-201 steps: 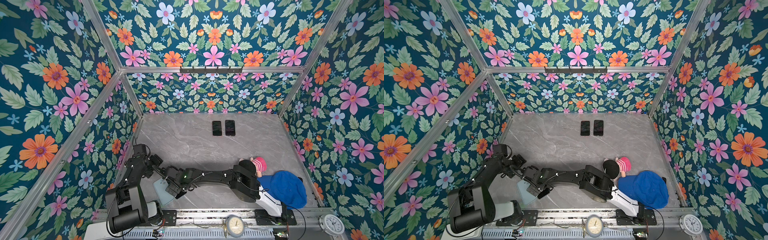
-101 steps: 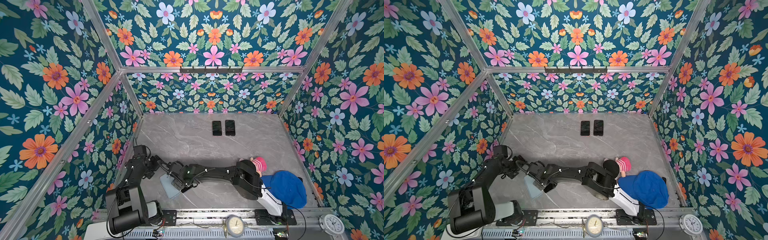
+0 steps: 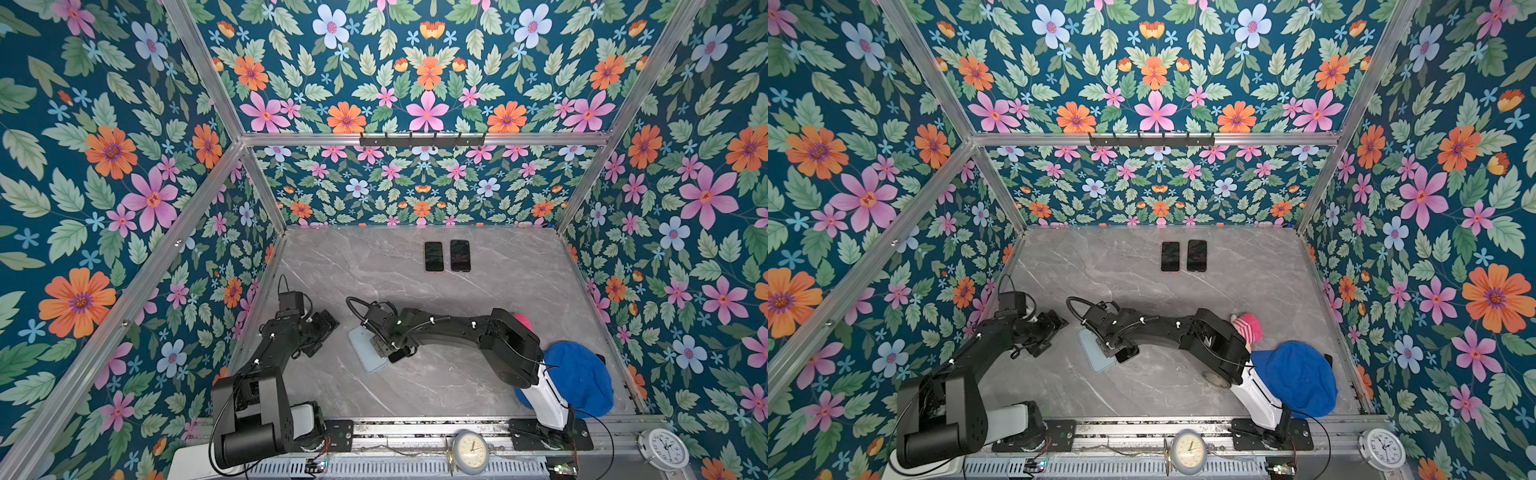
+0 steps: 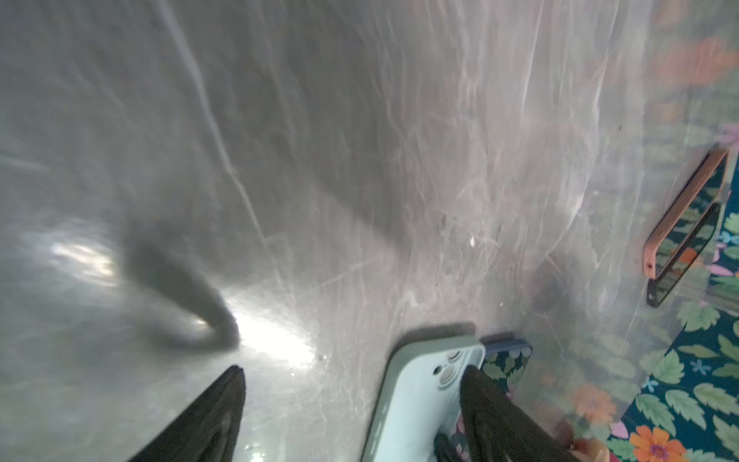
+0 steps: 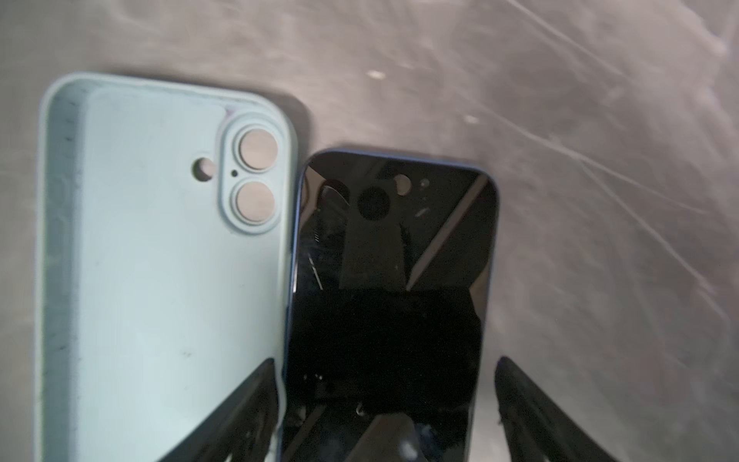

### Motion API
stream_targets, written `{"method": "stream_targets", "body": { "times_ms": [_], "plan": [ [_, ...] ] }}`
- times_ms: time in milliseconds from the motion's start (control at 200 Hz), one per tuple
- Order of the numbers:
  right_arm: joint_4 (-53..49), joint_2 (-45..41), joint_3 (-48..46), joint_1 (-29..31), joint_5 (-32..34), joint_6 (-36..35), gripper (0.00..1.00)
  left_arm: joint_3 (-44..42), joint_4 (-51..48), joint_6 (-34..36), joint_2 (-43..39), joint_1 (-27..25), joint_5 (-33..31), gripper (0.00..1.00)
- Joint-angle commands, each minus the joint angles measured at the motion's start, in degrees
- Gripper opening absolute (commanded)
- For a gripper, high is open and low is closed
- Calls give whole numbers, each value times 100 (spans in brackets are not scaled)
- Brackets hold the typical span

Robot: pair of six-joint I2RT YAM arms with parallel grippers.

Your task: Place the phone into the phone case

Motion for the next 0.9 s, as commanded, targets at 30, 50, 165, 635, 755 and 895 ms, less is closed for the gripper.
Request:
{"method": "stream_targets", "body": {
  "times_ms": [30, 50, 165, 635, 755, 895],
  "plan": [
    [-115, -203, -53, 10, -16, 99, 84, -278, 117, -337, -125, -372, -14, 87],
    [-95, -254, -95, 10, -35, 90, 84, -350, 155, -402, -164, -407, -1, 87],
    [-248, -711, -303, 31, -81, 70, 88, -713, 624, -816, -389, -807, 158, 88],
    [22, -1096, -1500, 448, -285, 118, 93, -1092, 1240, -902, -331, -1270, 509, 87],
    [-71, -835, -1280, 436, -258, 82, 94, -1127, 1334, -897, -269, -1263, 533, 87],
    [-175, -705, -1128, 278, -169, 187, 94, -1166, 1538, -979, -157, -1279, 647, 87]
  ]
}}
